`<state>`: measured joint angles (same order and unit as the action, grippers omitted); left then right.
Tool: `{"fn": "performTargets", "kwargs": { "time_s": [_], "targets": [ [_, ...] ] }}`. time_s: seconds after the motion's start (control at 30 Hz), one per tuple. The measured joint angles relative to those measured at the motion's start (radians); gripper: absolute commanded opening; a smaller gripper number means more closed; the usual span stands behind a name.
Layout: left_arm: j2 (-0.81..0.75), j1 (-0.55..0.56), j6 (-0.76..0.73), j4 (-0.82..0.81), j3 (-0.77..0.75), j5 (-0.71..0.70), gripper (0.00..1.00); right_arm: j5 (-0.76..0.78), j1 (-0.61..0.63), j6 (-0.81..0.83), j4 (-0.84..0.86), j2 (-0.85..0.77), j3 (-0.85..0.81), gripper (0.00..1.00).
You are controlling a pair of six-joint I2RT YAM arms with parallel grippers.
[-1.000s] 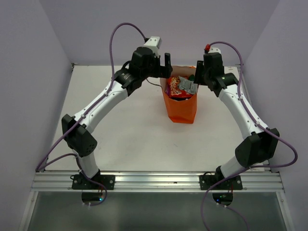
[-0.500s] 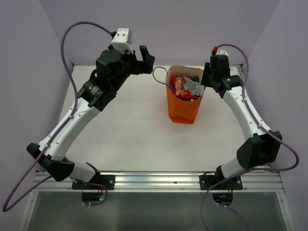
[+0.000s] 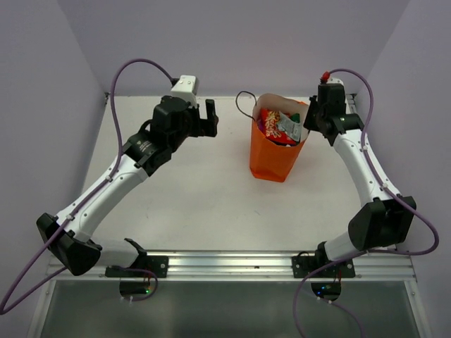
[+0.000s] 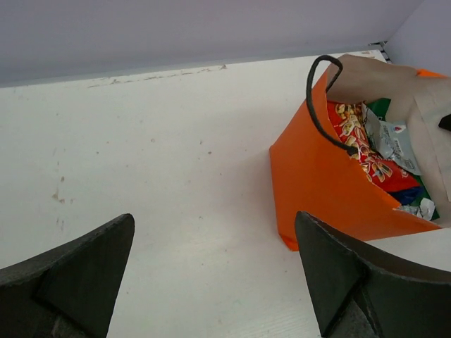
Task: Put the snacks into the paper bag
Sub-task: Adjust the paper bag at the center of the board.
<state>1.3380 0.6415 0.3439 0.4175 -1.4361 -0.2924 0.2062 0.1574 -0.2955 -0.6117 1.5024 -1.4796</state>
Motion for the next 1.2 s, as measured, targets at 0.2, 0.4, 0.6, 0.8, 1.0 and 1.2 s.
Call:
{"fn": "performTargets", "kwargs": {
  "time_s": [0.2,0.4,0.6,0.8,1.0,1.2],
  "targets": [
    [-0.035,0.0,0.0,0.016,0.009,-0.001,1.0,-0.026,-0.053,-0.029,0.003,0.0,0.058,0.19],
    [-0.068,0.0,-0.011,0.018,0.009,-0.014,1.0,-0.072,-0.065,-0.037,0.0,-0.012,0.078,0.24],
    [-0.092,0.0,-0.023,0.018,0.008,-0.029,1.0,-0.116,-0.06,-0.037,-0.013,-0.037,0.045,0.32],
    [-0.104,0.0,-0.024,0.02,0.007,-0.03,1.0,-0.14,-0.061,-0.037,-0.01,-0.037,0.025,0.41],
    [-0.107,0.0,-0.024,0.019,0.004,-0.028,1.0,-0.225,-0.061,-0.035,-0.003,-0.037,0.01,0.46],
    [-0.101,0.0,-0.022,0.009,0.006,-0.009,1.0,-0.26,-0.061,-0.033,0.015,-0.037,-0.02,0.47]
  ]
}}
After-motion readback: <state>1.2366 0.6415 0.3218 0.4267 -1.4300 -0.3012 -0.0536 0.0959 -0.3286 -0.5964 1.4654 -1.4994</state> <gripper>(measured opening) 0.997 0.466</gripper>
